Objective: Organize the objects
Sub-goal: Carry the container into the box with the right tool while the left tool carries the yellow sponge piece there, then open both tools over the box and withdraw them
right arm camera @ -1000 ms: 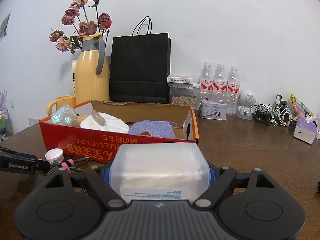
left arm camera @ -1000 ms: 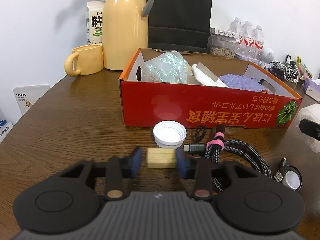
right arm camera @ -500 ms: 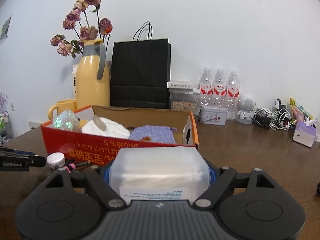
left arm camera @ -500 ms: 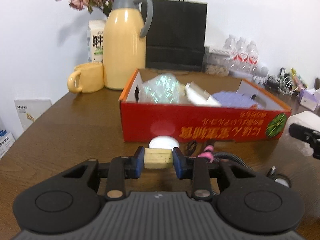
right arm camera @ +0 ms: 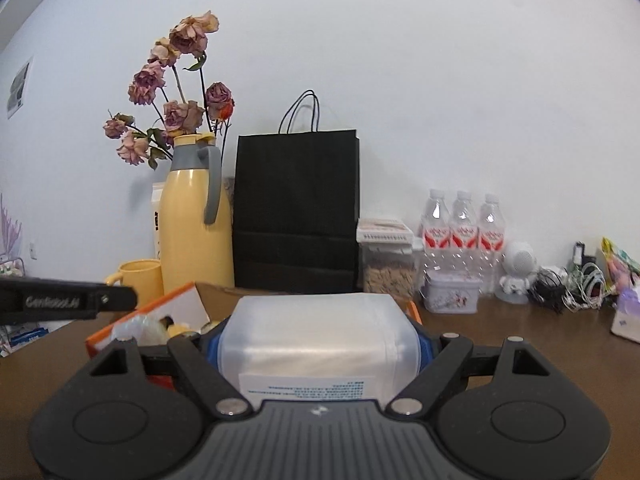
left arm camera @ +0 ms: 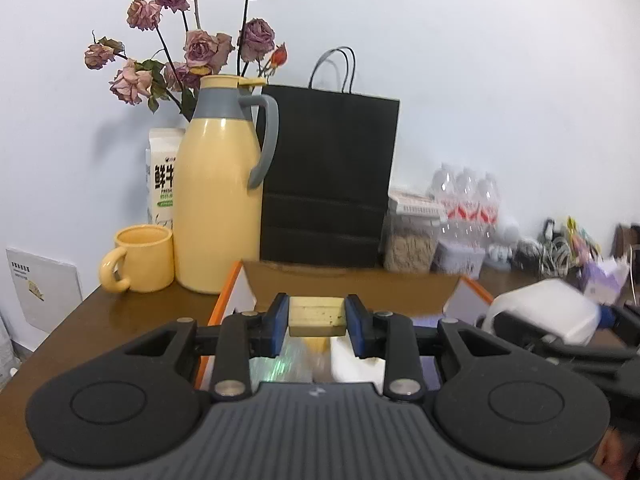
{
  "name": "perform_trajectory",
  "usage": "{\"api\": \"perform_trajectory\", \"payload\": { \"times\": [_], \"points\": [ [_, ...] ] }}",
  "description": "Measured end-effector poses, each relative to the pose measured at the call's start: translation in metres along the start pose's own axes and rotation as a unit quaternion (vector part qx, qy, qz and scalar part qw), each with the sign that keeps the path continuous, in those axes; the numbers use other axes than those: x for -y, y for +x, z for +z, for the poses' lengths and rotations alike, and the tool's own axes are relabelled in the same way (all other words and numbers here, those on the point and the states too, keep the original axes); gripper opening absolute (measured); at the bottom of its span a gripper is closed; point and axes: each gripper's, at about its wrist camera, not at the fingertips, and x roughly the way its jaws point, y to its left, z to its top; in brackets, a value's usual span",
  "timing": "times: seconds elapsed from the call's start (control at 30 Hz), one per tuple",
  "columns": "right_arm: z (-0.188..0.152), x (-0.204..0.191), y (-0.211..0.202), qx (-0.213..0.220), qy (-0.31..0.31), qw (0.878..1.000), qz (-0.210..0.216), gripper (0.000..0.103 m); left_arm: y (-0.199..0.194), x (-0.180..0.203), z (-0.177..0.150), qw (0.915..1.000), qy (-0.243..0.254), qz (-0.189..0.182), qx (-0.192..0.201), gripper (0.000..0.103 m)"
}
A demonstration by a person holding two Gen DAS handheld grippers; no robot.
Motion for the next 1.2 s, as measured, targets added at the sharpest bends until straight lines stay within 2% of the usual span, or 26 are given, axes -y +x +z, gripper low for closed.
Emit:
{"api": "perform_trajectory", "payload": {
  "times": [0.17,0.37,0.53,0.67,0.7,0.73,0.77,0.8,0.83,0.87,0.9,0.97,1.2],
  "points": [
    [0.013,-0.008,0.038,-0.004,-0.005,1.000,-0.007,0.082,0.034,0.002,0.013,0.9999,-0.014,0.011,-0.001,0.031],
    [0.005,-0.008,0.084,-0.028,0.007,0.999,-0.016,0.082,0.077,0.000,0.010,0.9986,-0.037,0.026,-0.026,0.031],
    [-0.008,-0.001,0.102,-0.053,0.015,0.998,0.001,0.082,0.087,-0.002,0.002,0.9989,-0.025,0.020,-0.035,0.031],
    [-0.010,0.000,0.104,-0.057,0.017,0.998,-0.007,0.082,0.086,0.001,-0.001,0.9991,-0.017,0.016,-0.035,0.031],
    [-0.010,0.000,0.103,-0.055,0.017,0.998,-0.010,0.082,0.085,0.001,-0.002,0.9992,-0.014,0.018,-0.033,0.033],
    [-0.011,0.001,0.102,-0.054,0.018,0.998,-0.012,0.082,0.083,0.003,-0.004,0.9993,-0.010,0.019,-0.029,0.042],
    [-0.011,0.003,0.101,-0.055,0.021,0.998,-0.013,0.082,0.080,0.004,-0.005,0.9995,-0.007,0.020,-0.024,0.061],
    [-0.011,0.004,0.101,-0.057,0.024,0.998,-0.015,0.083,0.077,0.004,-0.005,0.9995,-0.007,0.023,-0.019,0.072],
    [-0.012,0.006,0.100,-0.058,0.028,0.998,-0.016,0.085,0.075,0.004,-0.005,0.9996,-0.007,0.026,-0.013,0.090],
    [-0.012,0.008,0.099,-0.057,0.031,0.998,-0.016,0.093,0.072,0.004,-0.005,0.9996,-0.007,0.026,-0.005,0.099],
    [-0.012,0.009,0.099,-0.057,0.034,0.998,-0.016,0.099,0.069,0.004,-0.004,0.9997,-0.008,0.023,0.002,0.103],
    [-0.011,0.010,0.096,-0.052,0.036,0.998,-0.022,0.102,0.064,0.002,-0.004,0.9996,-0.016,0.020,0.012,0.103],
    [-0.012,0.009,0.090,-0.050,0.029,0.998,-0.024,0.103,0.058,-0.003,-0.004,0.9993,-0.027,0.025,0.009,0.103]
  ]
}}
